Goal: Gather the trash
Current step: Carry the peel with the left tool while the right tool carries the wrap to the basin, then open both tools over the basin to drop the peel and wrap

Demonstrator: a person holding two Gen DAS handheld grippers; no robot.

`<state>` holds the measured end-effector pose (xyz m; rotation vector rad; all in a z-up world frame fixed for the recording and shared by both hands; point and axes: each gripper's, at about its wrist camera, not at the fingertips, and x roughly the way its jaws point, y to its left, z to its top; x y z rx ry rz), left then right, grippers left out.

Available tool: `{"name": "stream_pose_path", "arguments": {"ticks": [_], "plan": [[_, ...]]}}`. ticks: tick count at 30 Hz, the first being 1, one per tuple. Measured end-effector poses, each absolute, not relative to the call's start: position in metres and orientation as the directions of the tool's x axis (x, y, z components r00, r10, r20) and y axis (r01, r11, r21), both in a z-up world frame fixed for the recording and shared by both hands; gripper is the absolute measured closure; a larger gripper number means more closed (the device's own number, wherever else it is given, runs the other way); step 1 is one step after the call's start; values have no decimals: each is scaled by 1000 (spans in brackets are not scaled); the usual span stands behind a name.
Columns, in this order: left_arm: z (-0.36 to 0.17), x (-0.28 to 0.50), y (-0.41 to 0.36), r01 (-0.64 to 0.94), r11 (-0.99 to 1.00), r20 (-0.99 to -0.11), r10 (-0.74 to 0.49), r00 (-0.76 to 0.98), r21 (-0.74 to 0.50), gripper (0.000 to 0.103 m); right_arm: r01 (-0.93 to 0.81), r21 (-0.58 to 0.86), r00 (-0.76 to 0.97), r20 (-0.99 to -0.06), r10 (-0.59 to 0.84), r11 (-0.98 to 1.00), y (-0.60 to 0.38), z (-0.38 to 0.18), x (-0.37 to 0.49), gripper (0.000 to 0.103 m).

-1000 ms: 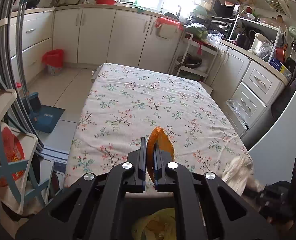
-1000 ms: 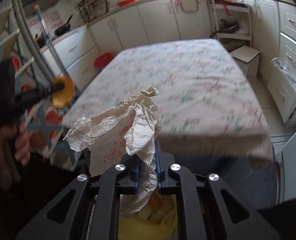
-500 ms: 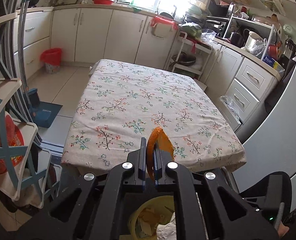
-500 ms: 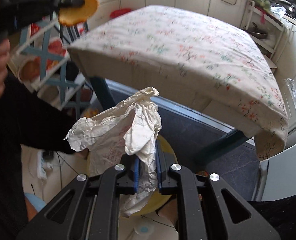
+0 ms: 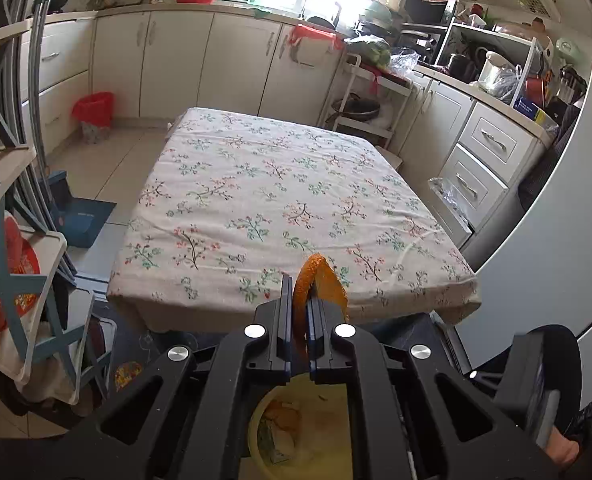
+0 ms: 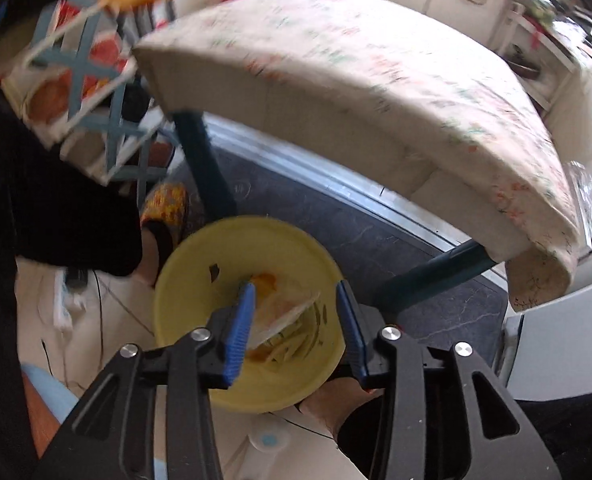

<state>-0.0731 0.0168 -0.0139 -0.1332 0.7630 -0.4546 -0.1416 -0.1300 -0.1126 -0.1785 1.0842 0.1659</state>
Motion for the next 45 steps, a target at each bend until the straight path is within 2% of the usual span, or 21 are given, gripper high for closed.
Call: {"name": "stream_pose_path", "arguments": {"ticks": [5,11,17,26,28,29,30,31,33,38,40,42,45], "plan": [[-22,-83,10,365,890,-659,-450,603,-274,98,-96,46,528,-845,90,994,-159,-92,-142,53],[-38,-98,-5,397,881,-699,-454,553,-258,98,0,158,658,-744,119,987,-187,-62,-150,44],[-58,-112,-26,446,861,-752,-460,472,-246,98,69,223,736,-670,101,972,-207,-46,-155,38],[-111,-127,-66,523,816,-872,-421,248,-245,97,120,281,773,-628,88,952,-225,-37,-160,36],[-124,-131,-73,536,808,-898,-398,190,-245,93,121,286,777,-623,89,951,-227,-36,-161,36],[-128,-134,-76,546,803,-907,-384,171,-237,87,121,288,779,-621,89,950,-228,-36,-161,36],[-131,-136,-79,554,799,-912,-377,163,-232,75,121,290,780,-620,90,949,-229,-35,-161,36],[-131,-138,-80,562,797,-915,-370,161,-223,70,122,293,780,-619,91,948,-229,-35,-161,36],[-129,-141,-82,571,797,-915,-358,186,-196,52,123,298,781,-618,93,947,-229,-36,-161,36],[-121,-136,-77,546,823,-911,-335,240,-159,41,123,300,782,-616,94,946,-231,-36,-160,33],[-115,-134,-75,533,836,-903,-322,284,-131,33,124,301,783,-615,93,946,-231,-35,-160,32],[-103,-132,-73,511,855,-883,-307,355,-92,18,125,295,787,-610,86,947,-230,-34,-161,32],[-81,-131,-66,458,888,-836,-285,469,-46,10,122,273,798,-599,69,954,-226,-30,-163,29]]}}
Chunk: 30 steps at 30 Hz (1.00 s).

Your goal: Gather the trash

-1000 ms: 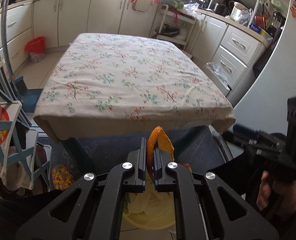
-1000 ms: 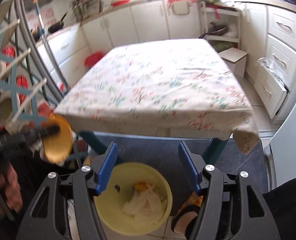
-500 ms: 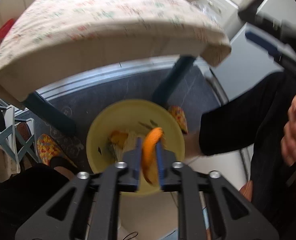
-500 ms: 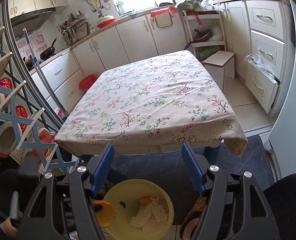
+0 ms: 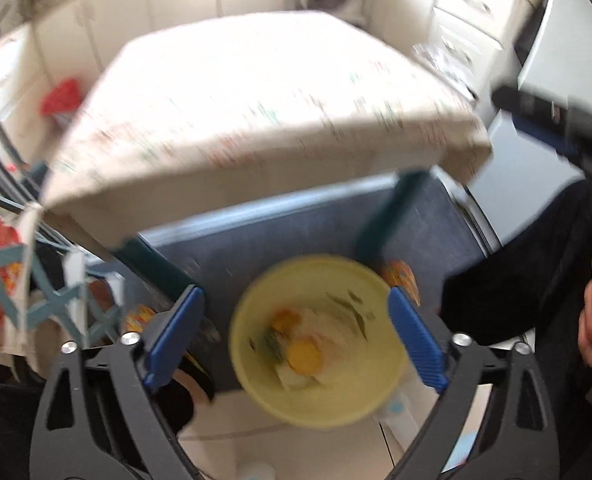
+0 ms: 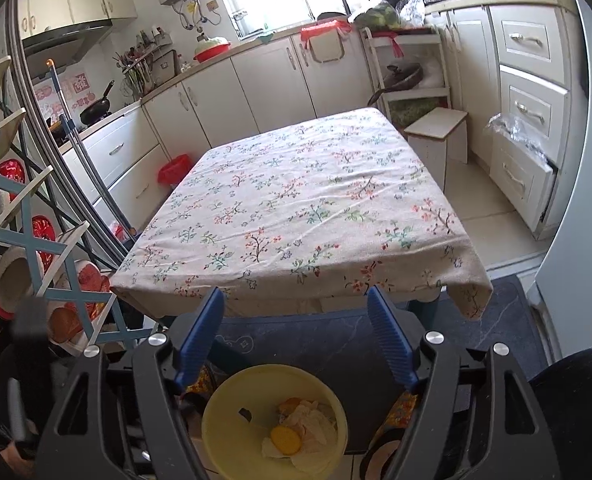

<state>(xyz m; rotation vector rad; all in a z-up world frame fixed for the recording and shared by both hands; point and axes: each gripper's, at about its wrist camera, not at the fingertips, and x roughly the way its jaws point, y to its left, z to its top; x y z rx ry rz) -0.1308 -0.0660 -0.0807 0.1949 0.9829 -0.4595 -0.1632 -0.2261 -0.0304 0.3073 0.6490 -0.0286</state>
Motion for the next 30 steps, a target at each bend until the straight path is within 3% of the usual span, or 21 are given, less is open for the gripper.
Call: {"name": "stream_pose_path", "arguments": {"ticks": [5,10,14,23,30], "plan": [[-37,-127,-49,320,947,-768,-206,606,-1,8,110,239,831,-554,43,965,-220,-12,-172,18],[13,-145,-19,239,970,-669,-207,714,-45,8,99,205,871,-490,14,974,-211,21,-191,9],[50,-164,5,149,987,-619,-159,769,-68,8,69,181,882,-471,25,981,-198,44,-207,7],[100,-216,26,105,988,-543,-151,826,-114,8,60,137,892,-452,8,989,-173,84,-246,7],[120,-252,12,121,992,-533,-128,836,-48,8,105,153,896,-443,-27,983,-169,102,-272,7]]}}
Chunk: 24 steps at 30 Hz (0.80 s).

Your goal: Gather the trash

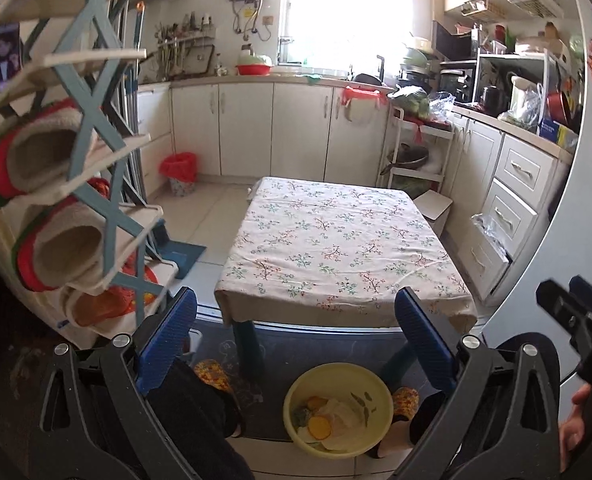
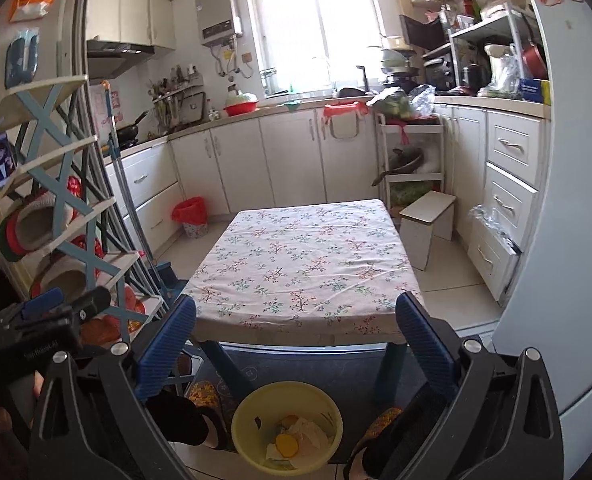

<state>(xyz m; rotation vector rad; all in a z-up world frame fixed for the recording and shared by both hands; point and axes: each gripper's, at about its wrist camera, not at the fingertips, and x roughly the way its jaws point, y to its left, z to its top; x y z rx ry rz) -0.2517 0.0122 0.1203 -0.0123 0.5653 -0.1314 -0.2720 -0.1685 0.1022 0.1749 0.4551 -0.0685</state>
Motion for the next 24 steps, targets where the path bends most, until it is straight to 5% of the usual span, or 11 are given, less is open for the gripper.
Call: {"name": "stream_pose_path", "arguments": {"ticks": [24], "plan": [[140,-280,16,87,996,-491,-83,867,-14,8,105,151,918,-395,-38,983,-157,117,-304,7]]}}
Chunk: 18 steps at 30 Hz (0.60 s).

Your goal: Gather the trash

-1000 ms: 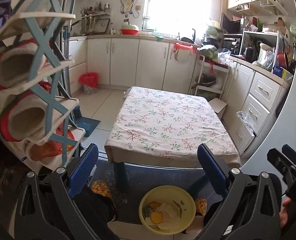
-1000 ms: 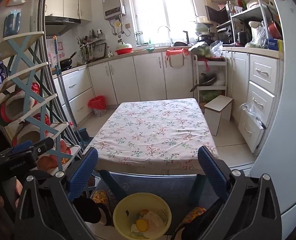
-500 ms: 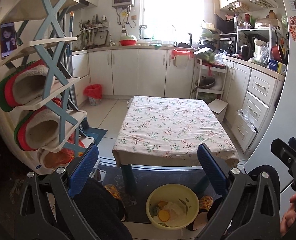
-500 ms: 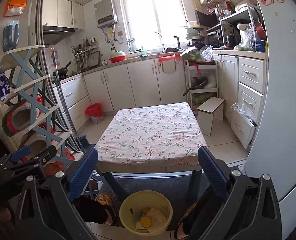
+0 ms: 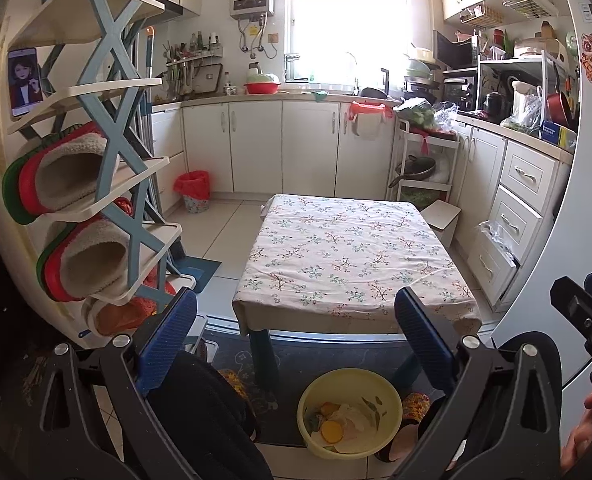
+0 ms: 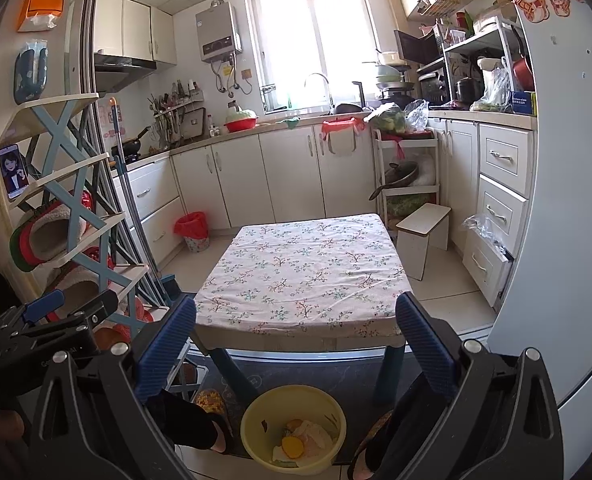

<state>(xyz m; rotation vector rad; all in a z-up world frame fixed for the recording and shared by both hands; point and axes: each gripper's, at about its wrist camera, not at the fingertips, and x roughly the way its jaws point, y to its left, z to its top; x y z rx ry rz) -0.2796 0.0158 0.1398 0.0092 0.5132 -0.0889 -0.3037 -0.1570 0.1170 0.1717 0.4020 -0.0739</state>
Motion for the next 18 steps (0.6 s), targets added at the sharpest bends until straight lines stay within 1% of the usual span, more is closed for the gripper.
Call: {"name": "stream_pose_path", "arguments": {"ticks": [18], "plan": [[137,-279,18,83,997,-513,-74,855,-6,8,109,150,918,-394,-41,983,-157,118,-307,7]]}}
